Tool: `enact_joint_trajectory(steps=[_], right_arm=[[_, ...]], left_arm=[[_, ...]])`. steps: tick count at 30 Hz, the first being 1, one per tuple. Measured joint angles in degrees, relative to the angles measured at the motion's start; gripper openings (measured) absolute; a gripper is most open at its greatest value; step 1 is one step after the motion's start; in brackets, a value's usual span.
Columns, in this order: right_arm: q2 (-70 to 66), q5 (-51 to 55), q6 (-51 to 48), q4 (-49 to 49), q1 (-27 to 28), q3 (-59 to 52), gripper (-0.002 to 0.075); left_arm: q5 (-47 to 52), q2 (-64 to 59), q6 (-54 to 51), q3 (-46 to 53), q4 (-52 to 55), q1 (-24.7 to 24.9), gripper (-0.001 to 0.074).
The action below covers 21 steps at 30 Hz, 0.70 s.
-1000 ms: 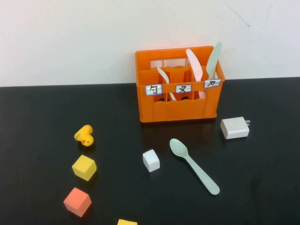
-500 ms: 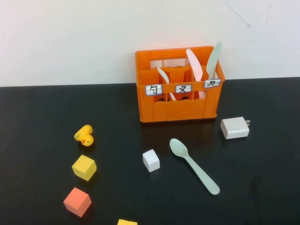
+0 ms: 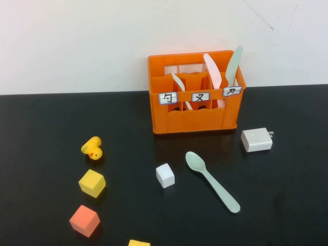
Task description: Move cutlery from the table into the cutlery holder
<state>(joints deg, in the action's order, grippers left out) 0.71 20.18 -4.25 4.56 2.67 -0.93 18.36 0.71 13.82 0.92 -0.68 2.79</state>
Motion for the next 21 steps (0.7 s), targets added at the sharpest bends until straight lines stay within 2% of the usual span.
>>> enact_joint_trajectory(steps=[15,21], right_arm=[[0.0,0.0,0.0,0.0,0.0,0.0,-0.0002],[0.0,-2.0,0.0,0.0,0.0,-0.2,-0.0002]], left_arm=[[-0.1,0.0,0.0,0.0,0.0,0.0,-0.0001],[-7.4,0.0,0.0,0.2,0.0,0.0,-0.0001]])
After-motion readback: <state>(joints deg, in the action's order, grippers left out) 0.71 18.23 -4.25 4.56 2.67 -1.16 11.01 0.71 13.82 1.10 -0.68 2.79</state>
